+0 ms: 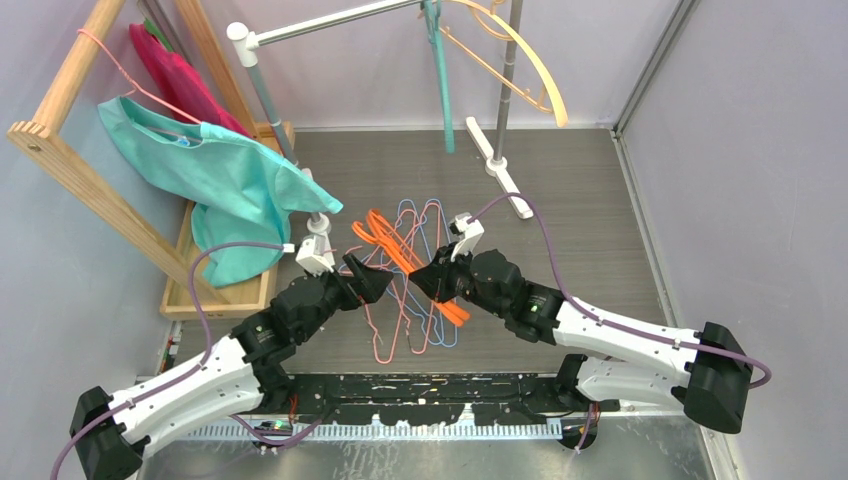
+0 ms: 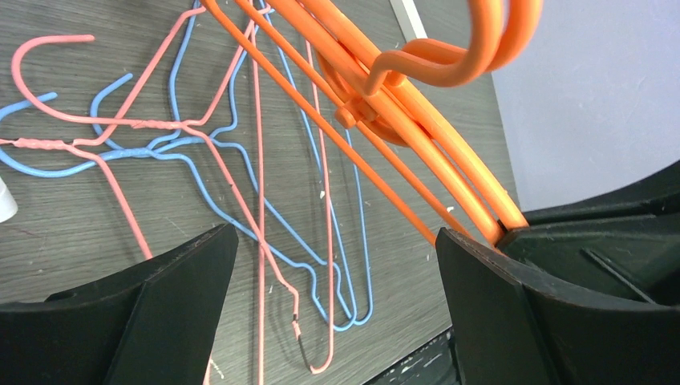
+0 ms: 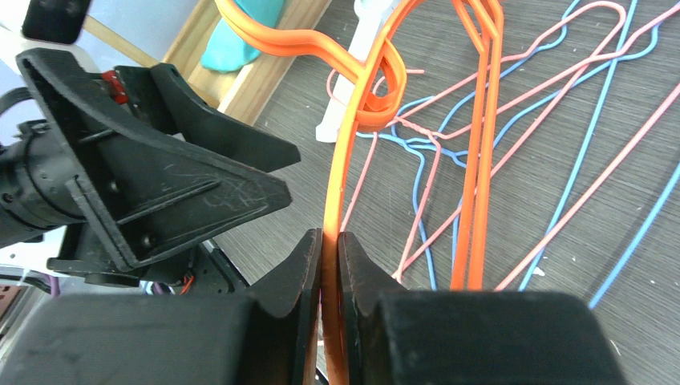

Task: Organize the hangers

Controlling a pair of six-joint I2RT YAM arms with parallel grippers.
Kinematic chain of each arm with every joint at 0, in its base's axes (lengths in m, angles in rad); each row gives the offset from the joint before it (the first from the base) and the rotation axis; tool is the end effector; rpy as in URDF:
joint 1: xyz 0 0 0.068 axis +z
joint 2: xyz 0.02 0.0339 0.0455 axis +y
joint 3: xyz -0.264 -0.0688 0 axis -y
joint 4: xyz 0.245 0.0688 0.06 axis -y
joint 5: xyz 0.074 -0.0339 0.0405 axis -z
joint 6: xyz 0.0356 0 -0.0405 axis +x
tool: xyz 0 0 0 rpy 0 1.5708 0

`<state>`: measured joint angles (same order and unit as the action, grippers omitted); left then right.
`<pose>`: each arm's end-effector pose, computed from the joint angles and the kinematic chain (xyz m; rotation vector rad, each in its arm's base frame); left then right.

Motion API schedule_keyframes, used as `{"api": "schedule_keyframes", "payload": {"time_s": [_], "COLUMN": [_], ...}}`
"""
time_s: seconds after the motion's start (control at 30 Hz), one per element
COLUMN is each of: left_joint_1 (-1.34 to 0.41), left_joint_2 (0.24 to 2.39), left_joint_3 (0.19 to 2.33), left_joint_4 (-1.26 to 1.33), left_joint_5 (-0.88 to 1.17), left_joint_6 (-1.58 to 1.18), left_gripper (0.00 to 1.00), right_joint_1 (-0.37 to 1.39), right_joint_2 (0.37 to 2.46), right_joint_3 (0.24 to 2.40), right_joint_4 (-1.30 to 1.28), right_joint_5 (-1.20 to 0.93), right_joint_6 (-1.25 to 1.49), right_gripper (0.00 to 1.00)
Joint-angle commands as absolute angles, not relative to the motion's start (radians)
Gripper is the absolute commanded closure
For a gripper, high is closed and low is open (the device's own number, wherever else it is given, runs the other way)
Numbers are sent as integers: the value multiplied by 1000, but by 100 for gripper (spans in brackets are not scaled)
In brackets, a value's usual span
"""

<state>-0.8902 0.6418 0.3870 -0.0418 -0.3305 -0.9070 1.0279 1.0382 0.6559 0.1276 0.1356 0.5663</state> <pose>0.1120 -0.1200 0.2364 -0.2562 1.9419 -0.9238 0.1288 0.2042 0.2777 -0.3445 1.9108 0.9801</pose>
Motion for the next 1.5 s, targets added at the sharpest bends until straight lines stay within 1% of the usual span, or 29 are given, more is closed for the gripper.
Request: {"api": "schedule_keyframes", "payload": {"time_s": [0.0,0.23,0.43,1.0,1.17,1.43,1.47], "left_joint_1": [-895,-894,-894,-895,-894,-894,-895], "left_joint_2": [658,683,679,847,867,961,970], "left_joint_3": [377,347,335,334,331,348,353], "left_joint_4": [107,196,208,272,281,284,277], "left_joint_5": [-372,-358,-364,-362,-383,-375,-373], "left_joint_6": [-975,-1025,-1040,-1055,-1049,-1032,-1028], "left_gripper": [2,2,2,1,0,12,15], "right_joint_1": [1026,1026,1026,1025,1026,1025,1025], "right_joint_2": [1022,1043,1041,1021,1038,1058,1063], "right_joint_3": [659,634,630,628,651,659,663], "right_joint_4": [257,288,287,292,290,327,326], "right_joint_5": [114,97,102,95,45,-20,-28], "right_joint_6": [594,607,605,598,600,614,610], "right_gripper": [88,88,88,88,88,88,88]}}
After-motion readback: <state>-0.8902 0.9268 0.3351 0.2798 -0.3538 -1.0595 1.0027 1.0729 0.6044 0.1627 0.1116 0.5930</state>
